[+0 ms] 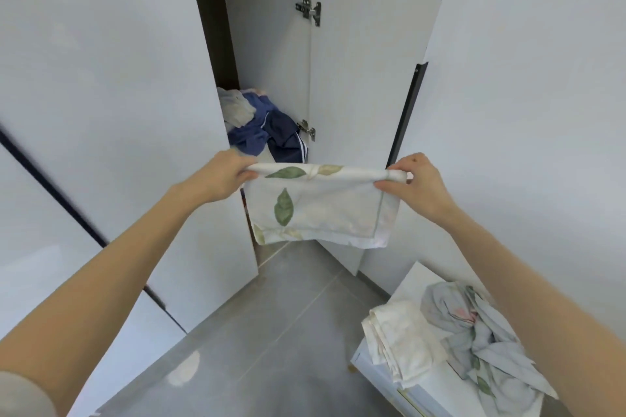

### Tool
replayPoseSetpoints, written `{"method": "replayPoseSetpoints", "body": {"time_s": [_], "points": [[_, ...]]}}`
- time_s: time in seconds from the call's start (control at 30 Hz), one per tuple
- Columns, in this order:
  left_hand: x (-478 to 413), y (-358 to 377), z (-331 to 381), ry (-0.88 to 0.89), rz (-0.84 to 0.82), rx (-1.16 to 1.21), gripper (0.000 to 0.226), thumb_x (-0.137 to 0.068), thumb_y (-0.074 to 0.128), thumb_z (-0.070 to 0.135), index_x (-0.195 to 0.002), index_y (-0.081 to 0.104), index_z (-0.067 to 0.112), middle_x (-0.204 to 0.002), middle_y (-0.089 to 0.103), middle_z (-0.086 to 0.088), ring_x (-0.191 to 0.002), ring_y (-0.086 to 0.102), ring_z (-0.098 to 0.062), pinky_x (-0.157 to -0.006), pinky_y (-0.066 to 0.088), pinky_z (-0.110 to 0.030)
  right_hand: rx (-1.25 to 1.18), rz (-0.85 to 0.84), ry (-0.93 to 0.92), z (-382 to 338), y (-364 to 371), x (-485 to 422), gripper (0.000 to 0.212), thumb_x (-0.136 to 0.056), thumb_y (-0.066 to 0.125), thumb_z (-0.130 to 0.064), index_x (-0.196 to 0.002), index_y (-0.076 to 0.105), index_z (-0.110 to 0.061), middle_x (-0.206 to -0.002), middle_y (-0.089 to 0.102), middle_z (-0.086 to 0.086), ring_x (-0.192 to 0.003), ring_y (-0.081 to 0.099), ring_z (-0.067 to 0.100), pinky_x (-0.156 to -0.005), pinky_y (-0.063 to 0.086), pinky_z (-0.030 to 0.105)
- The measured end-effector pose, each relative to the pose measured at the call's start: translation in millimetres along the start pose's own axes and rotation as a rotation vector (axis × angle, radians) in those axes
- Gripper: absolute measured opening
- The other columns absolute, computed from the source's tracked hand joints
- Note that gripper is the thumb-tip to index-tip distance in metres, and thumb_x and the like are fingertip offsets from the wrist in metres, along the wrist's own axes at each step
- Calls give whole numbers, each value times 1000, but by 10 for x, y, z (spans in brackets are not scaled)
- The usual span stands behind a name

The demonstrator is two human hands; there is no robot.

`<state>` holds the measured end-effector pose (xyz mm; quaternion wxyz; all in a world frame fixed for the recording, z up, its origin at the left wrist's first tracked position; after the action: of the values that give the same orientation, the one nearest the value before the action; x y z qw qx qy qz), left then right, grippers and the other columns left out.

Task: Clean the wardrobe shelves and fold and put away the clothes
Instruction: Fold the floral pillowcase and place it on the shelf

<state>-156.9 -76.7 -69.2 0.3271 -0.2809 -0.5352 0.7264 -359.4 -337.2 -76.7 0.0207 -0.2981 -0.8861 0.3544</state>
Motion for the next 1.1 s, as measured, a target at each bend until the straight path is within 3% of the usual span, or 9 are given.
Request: {"method": "replayPoseSetpoints", "body": {"time_s": [0.1, 0.17, 0.23, 0.33, 0.43, 0.53, 0.73, 0.87, 1.1], "points": [[-139, -441, -249, -72, 146, 207, 20, -99, 49, 27, -102, 61, 11, -97, 50, -7, -103, 45, -24, -84, 38, -31, -169, -7, 31, -311, -27, -224, 23, -88, 69, -29, -101, 62, -12, -95, 62, 3, -81, 58, 15, -70, 48, 26], [-235, -630, -367, -153, 175, 564, 27, -100, 47, 32, -114, 60, 12, -112, 58, -2, -107, 53, -20, -85, 41, -25, -320, 42, 48, -520, -72, -354, 24, -91, 66, -28, -105, 57, -11, -92, 60, -1, -76, 58, 9, -64, 49, 17], [-346, -769, -419, -202, 205, 822, 33, -101, 43, 37, -123, 56, 16, -121, 61, 0, -112, 57, -19, -94, 46, -30, -412, 112, 33, -728, -123, -484, 23, -94, 62, -28, -107, 52, -12, -91, 59, -4, -77, 58, 7, -64, 49, 15], [-584, -1023, -447, -222, 338, 901, 33, -102, 37, 40, -112, 55, 13, -115, 61, -6, -100, 57, -19, -92, 48, -37, -277, 253, -110, -1039, -213, -692, 20, -99, 52, -28, -103, 43, -11, -78, 54, 0, -70, 52, 17, -65, 43, 31], [-851, -1353, -400, -185, 507, 842, 29, -104, 32, 32, -97, 46, 8, -92, 50, -6, -82, 46, -15, -72, 39, -28, -85, 332, -237, -1335, -286, -919, 15, -102, 41, -30, -102, 34, -16, -71, 53, 4, -65, 52, 24, -60, 38, 37], [-1154, -1697, -394, -154, 644, 731, 27, -105, 30, 27, -85, 37, 10, -76, 40, 1, -68, 38, -10, -66, 31, -30, -42, 385, -316, -1590, -389, -1191, 14, -103, 39, -28, -103, 33, -15, -69, 51, 1, -62, 52, 20, -55, 35, 33], [-1986, -2287, -443, -131, 719, 524, 27, -105, 29, 32, -97, 44, 10, -93, 51, -3, -88, 46, -22, -76, 32, -32, -137, 447, -360, -1839, -670, -2031, 16, -103, 40, -25, -101, 33, -11, -69, 48, -2, -62, 46, 14, -49, 32, 17], [-2637, -2796, -485, -102, 810, 399, 29, -104, 30, 31, -89, 39, 9, -82, 51, -3, -82, 47, -23, -71, 31, -32, -204, 474, -394, -2051, -889, -2770, 16, -102, 42, -23, -103, 32, -11, -72, 45, -3, -62, 44, 11, -48, 33, 12], [-3653, -3751, -685, -158, 977, -2, 25, -104, 27, 35, -90, 38, 17, -79, 54, -5, -70, 51, -27, -59, 33, -33, -272, 393, -468, -2599, -1087, -4144, 18, -100, 45, -19, -108, 30, -12, -95, 53, 4, -84, 53, 23, -72, 42, 34]]}}
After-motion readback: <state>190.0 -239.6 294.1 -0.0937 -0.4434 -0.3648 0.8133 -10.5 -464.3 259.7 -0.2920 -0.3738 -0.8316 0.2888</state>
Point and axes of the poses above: each hand's wrist, its own x-axis away from the middle knuckle, its own y-axis out of the palm, z = x × y, the point moved 6 cm from there along -x, towards the middle knuckle
